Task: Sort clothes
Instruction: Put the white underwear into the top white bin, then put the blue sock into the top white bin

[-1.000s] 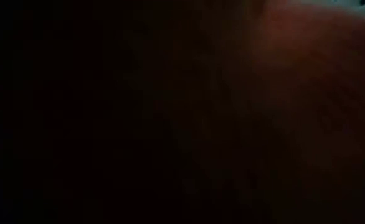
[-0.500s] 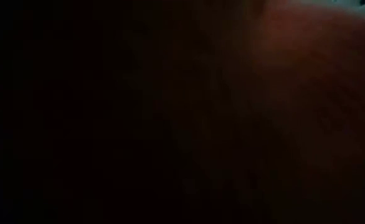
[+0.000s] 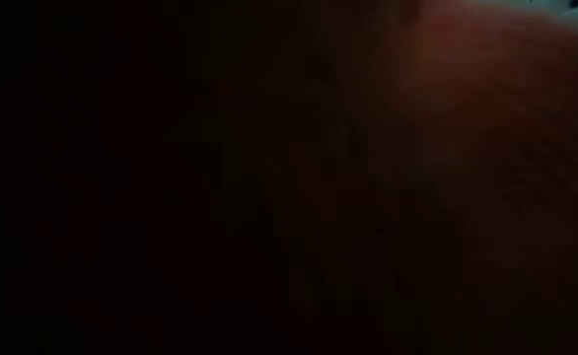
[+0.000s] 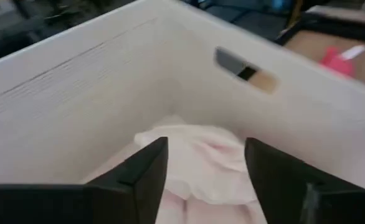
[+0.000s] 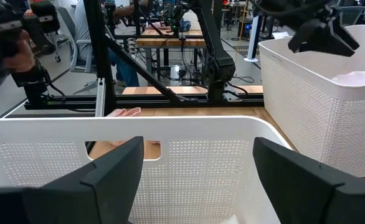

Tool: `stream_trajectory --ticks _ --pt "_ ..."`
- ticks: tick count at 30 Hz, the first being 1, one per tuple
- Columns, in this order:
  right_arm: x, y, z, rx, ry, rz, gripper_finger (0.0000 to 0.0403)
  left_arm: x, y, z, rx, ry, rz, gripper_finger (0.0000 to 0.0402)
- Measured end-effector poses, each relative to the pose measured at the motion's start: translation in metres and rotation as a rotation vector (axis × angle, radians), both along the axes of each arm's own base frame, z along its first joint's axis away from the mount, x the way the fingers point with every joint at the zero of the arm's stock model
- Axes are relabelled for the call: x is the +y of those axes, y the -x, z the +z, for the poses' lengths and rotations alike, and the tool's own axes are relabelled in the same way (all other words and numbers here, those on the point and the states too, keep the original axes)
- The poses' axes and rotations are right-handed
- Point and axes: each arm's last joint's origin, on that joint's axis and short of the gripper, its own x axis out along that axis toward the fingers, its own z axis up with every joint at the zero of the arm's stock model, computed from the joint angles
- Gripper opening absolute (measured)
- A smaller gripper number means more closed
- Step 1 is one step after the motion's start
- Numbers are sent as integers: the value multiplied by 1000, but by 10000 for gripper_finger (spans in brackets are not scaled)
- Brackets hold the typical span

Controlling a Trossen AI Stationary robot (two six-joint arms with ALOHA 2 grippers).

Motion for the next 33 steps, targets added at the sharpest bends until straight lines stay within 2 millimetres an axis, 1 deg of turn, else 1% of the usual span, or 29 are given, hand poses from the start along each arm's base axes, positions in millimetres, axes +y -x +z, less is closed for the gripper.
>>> stream_trajectory --ticks 3,8,11,14,18,22,29,33 --pt "0 0 0 0 0 0 303 -7 -1 14 -82 28 -115 221" --pt "0 0 0 0 0 0 303 -30 -10 31 -248 53 -456 223" --pt "0 0 0 0 0 -2 303 -47 -17 32 -271 75 -592 223" --pt "0 0 0 0 0 -2 303 -61 -26 26 -239 110 -667 224" --pt "0 0 0 0 1 -3 303 -78 -42 14 -185 158 -723 224" --pt "0 0 0 0 1 -3 303 -94 -61 -5 -94 201 -756 224" --pt "0 0 0 0 1 -4 303 -120 -93 -50 103 271 -781 224" --pt "0 0 0 0 1 -4 303 -135 -100 -77 238 334 -793 224"
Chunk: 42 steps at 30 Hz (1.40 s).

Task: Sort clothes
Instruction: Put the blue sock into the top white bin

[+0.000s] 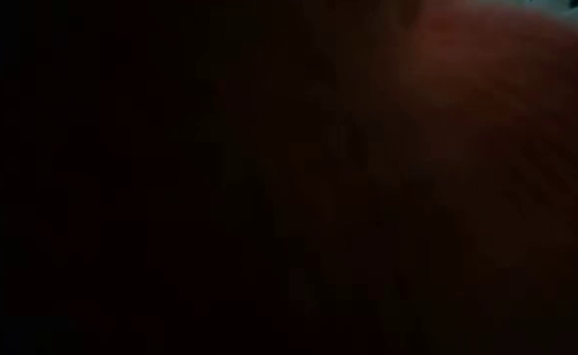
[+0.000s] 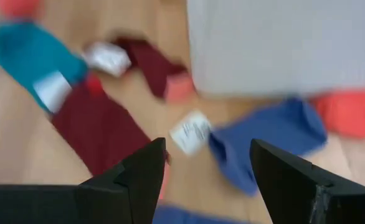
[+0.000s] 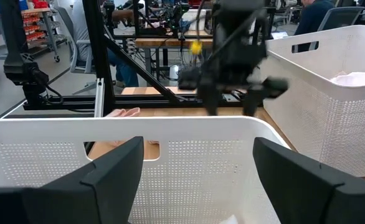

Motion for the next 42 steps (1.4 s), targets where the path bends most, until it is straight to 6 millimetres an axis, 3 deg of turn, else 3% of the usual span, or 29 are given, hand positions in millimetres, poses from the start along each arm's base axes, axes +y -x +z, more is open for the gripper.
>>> stream_trajectory --ticks 8,17,22,32,39,42 --pt "0 0 -1 7 6 0 303 -14 4 -40 287 -8 32 224" --pt "0 0 -1 6 6 0 303 -16 -1 -78 439 -108 129 222" --pt "0 0 -1 7 5 7 303 -16 -6 -93 476 -122 135 183" --pt "0 0 -1 7 4 9 303 -16 -6 -95 486 -140 127 18" --pt "0 0 -1 7 4 10 303 -17 -1 -84 468 -153 125 16" --pt "0 0 -1 7 4 10 303 -22 0 -66 394 -143 101 7"
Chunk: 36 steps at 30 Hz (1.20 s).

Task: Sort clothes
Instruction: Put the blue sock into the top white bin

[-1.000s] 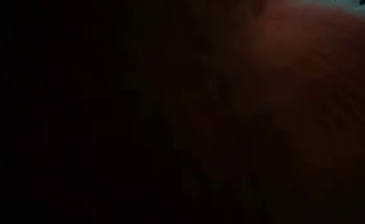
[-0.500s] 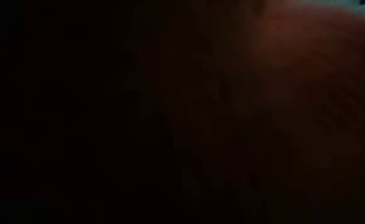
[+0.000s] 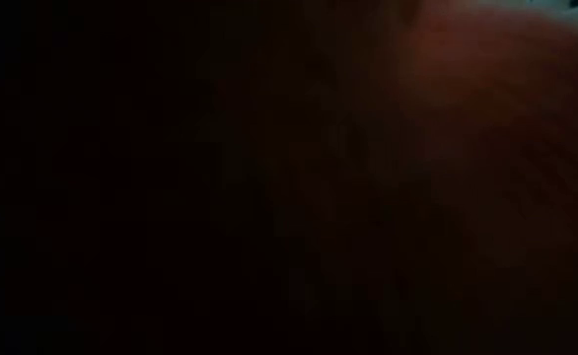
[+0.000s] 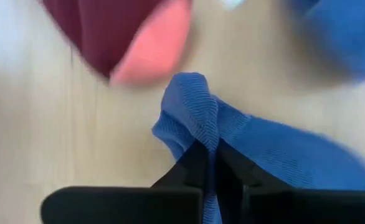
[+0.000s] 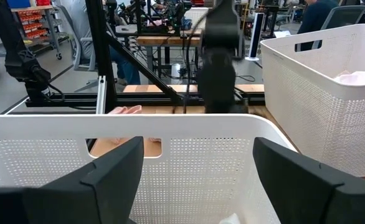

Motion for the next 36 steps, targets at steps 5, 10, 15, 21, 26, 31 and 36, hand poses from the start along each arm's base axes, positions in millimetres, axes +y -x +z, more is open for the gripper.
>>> stream_trajectory --ticks 5,10,15,21,26,31,36 --pt "0 0 0 0 0 0 303 -2 9 35 -140 0 -11 10" --pt "0 0 0 0 6 1 303 7 27 80 -342 -120 9 9" --pt "0 0 0 -2 5 1 303 20 53 127 -573 -327 109 10" --pt "0 0 1 -5 3 1 303 38 84 174 -808 -495 220 14" --pt "0 0 1 -6 2 0 303 58 104 195 -894 -583 303 11" --pt "0 0 1 -6 2 -1 303 82 111 198 -819 -721 403 18" --pt "0 0 1 -6 2 -2 303 106 111 194 -716 -808 502 20"
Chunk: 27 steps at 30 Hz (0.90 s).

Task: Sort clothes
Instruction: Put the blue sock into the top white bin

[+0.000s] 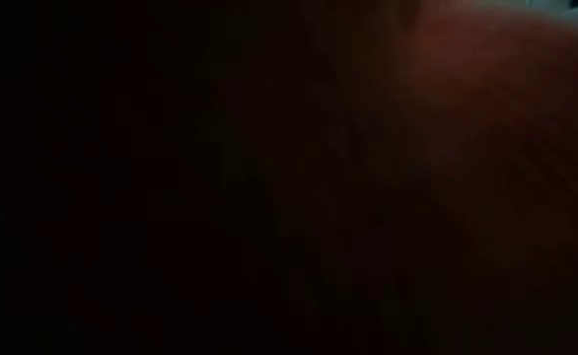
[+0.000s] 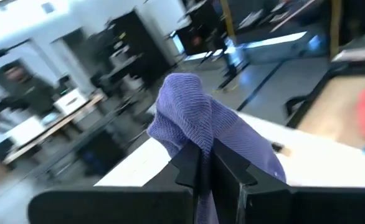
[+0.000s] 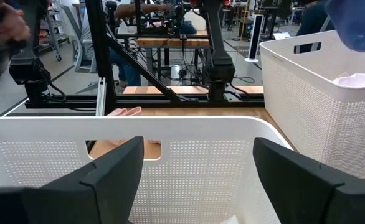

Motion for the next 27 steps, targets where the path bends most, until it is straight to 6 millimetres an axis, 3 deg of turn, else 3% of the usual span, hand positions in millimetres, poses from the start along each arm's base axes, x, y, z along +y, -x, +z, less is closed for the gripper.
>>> stream_trajectory --ticks 12,21,27 --pt "0 0 0 0 0 0 303 32 -18 -30 142 103 153 37" --pt "0 0 0 0 -5 -1 303 39 -29 -46 185 166 179 138" --pt "0 0 0 0 -5 -1 303 33 -25 -32 69 275 31 197"
